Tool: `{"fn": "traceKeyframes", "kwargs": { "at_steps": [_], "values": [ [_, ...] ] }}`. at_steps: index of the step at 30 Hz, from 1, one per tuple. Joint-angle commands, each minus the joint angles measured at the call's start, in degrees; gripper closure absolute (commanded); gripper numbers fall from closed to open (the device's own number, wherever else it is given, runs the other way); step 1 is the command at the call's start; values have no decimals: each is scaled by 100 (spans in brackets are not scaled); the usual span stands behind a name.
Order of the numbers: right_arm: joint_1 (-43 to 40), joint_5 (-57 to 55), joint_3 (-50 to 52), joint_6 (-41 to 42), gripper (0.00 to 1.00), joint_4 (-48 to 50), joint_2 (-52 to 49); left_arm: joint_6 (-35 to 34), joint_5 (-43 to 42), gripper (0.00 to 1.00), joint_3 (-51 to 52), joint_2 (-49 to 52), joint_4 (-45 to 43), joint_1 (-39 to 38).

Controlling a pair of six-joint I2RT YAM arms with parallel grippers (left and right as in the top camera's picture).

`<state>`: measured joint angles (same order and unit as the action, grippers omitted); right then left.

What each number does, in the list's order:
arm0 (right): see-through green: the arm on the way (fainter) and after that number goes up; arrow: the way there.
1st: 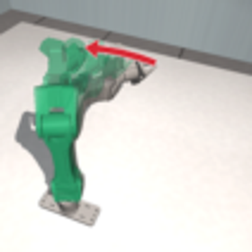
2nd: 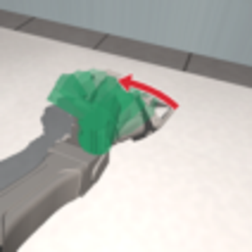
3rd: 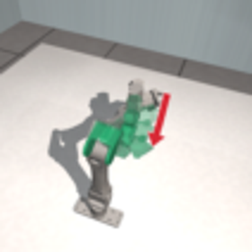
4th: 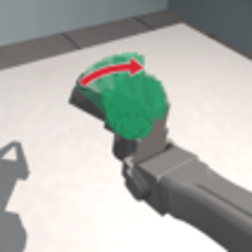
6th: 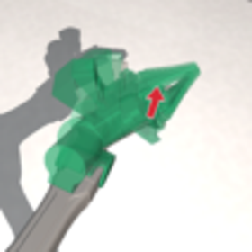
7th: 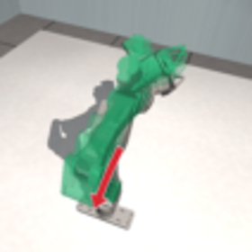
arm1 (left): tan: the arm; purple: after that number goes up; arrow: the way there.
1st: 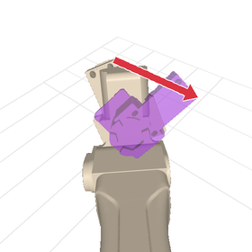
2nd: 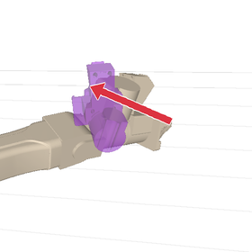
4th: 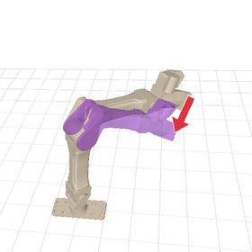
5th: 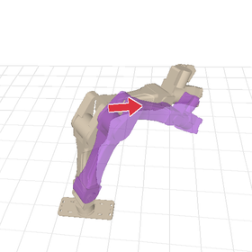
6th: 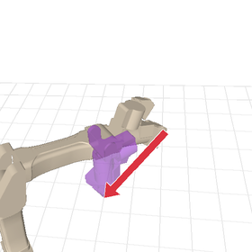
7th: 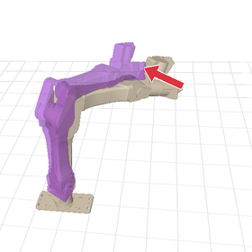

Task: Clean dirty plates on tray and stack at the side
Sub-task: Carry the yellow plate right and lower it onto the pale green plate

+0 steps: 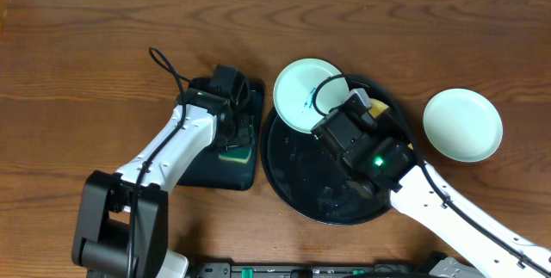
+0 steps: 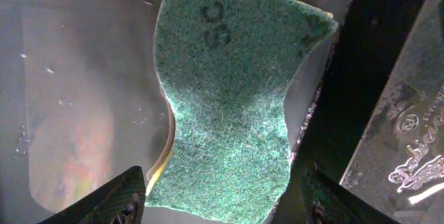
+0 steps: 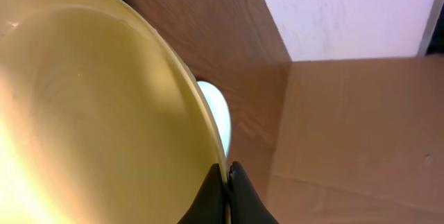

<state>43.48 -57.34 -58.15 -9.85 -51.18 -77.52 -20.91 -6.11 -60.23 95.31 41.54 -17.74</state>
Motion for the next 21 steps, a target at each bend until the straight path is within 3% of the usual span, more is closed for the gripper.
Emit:
{"fn": "traceKeyframes", "kwargs": {
  "at_steps": [1, 16, 21],
  "values": [
    [50, -240, -114, -765, 99, 15, -2, 31, -33, 27, 94, -4, 0, -2],
    [48, -238, -114, -809, 99, 142, -2, 33, -33, 27, 94, -4, 0, -2],
    [-227, 382, -114, 1217, 99, 557, 4, 33, -33, 27, 94, -4, 0, -2]
  ]
}}
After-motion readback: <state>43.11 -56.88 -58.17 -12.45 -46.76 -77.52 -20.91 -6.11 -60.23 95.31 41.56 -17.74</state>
